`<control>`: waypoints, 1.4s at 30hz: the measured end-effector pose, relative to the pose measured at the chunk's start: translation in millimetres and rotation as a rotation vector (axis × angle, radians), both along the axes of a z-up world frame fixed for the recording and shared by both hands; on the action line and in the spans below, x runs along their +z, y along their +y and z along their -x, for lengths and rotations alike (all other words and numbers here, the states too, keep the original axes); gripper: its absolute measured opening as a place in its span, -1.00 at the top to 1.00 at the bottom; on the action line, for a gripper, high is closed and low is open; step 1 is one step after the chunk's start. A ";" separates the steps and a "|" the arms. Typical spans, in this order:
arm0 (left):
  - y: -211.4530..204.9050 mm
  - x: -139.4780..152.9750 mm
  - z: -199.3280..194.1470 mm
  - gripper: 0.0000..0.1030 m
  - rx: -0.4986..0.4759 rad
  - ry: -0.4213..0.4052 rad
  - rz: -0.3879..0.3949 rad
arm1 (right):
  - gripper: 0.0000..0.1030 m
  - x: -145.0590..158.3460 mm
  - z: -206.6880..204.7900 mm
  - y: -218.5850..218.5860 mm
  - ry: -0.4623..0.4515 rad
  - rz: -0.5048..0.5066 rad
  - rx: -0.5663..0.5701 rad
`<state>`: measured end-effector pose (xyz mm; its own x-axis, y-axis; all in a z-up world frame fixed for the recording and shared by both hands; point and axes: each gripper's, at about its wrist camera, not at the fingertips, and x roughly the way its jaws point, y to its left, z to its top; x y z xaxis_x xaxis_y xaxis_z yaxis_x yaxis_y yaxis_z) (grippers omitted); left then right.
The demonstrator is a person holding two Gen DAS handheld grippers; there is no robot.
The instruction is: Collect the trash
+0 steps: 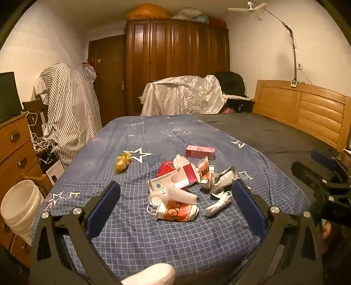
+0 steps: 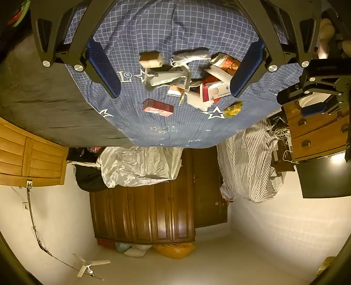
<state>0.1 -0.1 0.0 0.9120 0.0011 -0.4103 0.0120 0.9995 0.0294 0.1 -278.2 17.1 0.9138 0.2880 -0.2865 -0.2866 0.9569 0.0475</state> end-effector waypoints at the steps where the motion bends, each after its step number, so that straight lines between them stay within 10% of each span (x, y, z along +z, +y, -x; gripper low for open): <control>1: 0.0 0.1 -0.1 -0.91 0.001 0.001 0.001 | -0.93 -0.2 -0.4 0.3 0.003 0.004 0.000; 42: 4.0 -3.6 -2.4 -0.91 0.006 0.020 0.013 | -0.93 4.1 -1.9 18.1 -0.005 0.014 0.029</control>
<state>2.5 3.9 -3.6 0.9034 0.0014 -0.4288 0.0063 0.9998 0.0164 2.1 -260.1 21.2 0.9065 0.3106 -0.2861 -0.3149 0.9486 0.0322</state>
